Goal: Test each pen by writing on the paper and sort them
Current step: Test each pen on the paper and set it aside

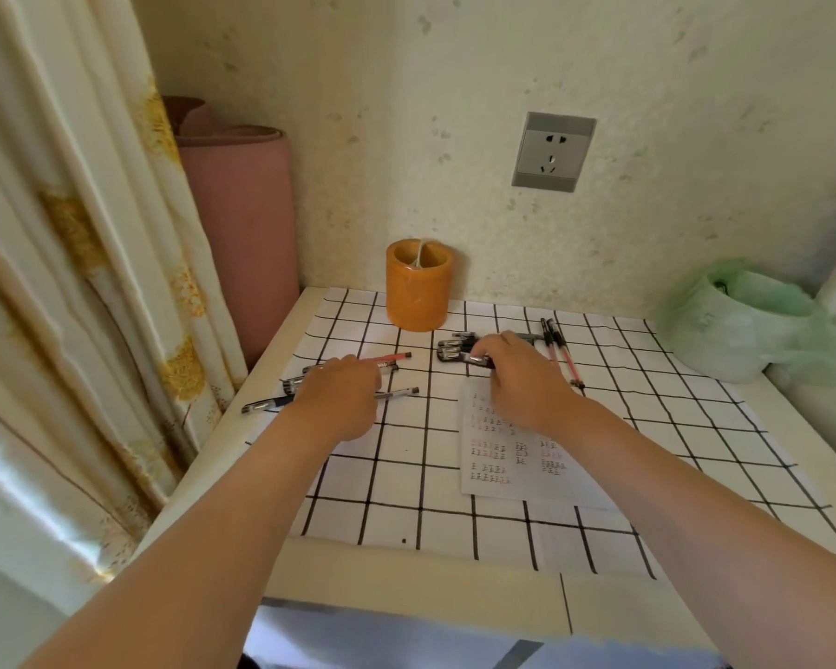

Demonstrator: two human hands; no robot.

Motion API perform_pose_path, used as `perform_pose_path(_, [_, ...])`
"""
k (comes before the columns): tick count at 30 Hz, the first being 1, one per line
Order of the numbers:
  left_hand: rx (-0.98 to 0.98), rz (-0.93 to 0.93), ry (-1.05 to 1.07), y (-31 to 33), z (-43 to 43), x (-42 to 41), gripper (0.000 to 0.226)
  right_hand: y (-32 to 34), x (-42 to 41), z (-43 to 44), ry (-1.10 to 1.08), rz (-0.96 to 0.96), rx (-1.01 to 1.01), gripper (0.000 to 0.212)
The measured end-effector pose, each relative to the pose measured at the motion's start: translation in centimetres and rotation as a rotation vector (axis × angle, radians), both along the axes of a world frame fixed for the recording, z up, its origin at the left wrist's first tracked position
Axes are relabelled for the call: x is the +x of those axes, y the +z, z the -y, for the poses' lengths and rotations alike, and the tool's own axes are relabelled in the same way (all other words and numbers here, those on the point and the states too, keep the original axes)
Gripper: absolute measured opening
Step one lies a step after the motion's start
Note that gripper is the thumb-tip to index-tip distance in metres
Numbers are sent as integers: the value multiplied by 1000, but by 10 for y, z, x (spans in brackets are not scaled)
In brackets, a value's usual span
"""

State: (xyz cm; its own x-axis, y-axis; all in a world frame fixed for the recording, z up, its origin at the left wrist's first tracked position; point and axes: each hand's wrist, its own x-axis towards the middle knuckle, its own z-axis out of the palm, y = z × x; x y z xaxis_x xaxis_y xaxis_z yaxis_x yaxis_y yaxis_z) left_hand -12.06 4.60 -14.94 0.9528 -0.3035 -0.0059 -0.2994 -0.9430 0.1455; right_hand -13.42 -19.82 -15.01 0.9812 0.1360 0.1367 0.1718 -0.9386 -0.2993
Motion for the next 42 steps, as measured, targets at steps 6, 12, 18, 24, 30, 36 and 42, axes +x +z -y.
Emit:
perform_pose_path(6, [-2,56,-63,-3,7,-6,23,-19,17,6,50,38,-76,58])
perform_pose_path(12, [-34,35,-94,-5,8,-6,25,-21,17,6,73,210,-155,48])
perform_pose_path(18, [-171,75,-135,4,12,-2,25,6,0,-8,135,221,71,46])
perform_pose_path(24, [-344,105,-263,21,27,-21,22,31,-33,-23,270,4,256,26])
perform_pose_path(30, [-384,11,-179,33,34,-36,17,42,-53,7,94,-11,287,20])
perform_pose_path(36, [-368,-126,-142,42,42,-52,10,48,-77,30,-27,-7,156,22])
perform_pose_path(42, [-394,-57,-228,50,62,-68,13,47,-99,12,104,-19,85,33])
